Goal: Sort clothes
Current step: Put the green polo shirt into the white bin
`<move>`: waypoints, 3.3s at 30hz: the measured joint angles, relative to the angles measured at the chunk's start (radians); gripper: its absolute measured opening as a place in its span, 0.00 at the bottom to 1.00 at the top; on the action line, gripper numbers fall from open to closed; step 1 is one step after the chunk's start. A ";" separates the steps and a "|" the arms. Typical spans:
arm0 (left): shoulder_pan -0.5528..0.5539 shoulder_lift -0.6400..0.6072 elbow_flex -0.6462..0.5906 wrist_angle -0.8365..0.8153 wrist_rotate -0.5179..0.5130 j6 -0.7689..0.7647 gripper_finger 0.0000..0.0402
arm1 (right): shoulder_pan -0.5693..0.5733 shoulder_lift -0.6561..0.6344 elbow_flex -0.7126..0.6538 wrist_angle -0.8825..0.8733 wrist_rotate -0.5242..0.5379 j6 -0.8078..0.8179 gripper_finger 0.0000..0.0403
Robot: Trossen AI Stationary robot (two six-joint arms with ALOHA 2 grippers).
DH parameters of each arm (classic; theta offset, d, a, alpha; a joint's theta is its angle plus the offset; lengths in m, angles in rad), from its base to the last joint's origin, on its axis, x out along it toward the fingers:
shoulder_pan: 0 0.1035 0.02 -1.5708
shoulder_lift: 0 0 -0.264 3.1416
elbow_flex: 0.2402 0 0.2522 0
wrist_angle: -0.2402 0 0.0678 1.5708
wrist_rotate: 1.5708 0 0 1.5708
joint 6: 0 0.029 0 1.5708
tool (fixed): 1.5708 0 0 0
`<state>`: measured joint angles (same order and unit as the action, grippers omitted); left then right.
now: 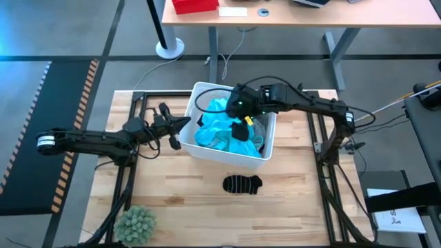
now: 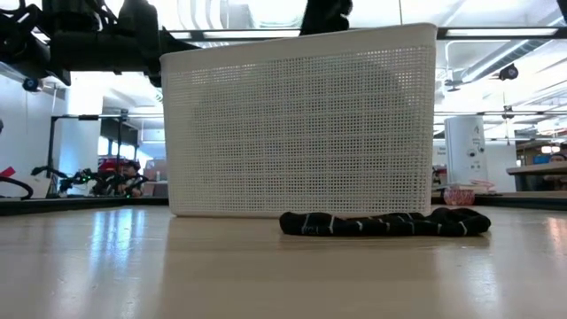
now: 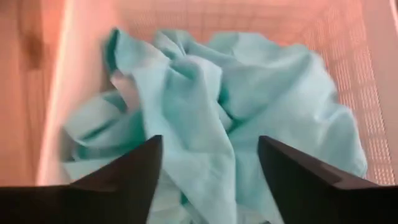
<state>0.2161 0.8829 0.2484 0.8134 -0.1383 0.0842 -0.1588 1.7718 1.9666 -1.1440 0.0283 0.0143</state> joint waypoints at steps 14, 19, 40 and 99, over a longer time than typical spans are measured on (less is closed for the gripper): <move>0.000 0.000 0.000 -0.006 -0.002 0.000 0.00 | -0.027 -0.004 -0.556 0.331 -0.033 -0.026 0.04; 0.000 0.000 0.000 -0.006 -0.002 -0.001 0.00 | -0.046 -0.013 -0.709 0.466 -0.058 0.015 0.01; 0.000 0.000 0.000 -0.001 -0.003 0.004 0.00 | -0.189 -0.090 -0.729 0.443 -0.051 -0.157 0.00; 0.000 0.000 0.000 -0.006 -0.013 0.004 0.00 | -0.118 -0.184 -0.554 0.357 -0.062 -0.182 0.01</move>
<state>0.2160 0.8829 0.2485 0.8074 -0.1509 0.0883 -0.2768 1.5879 1.4127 -0.7867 -0.0339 -0.1673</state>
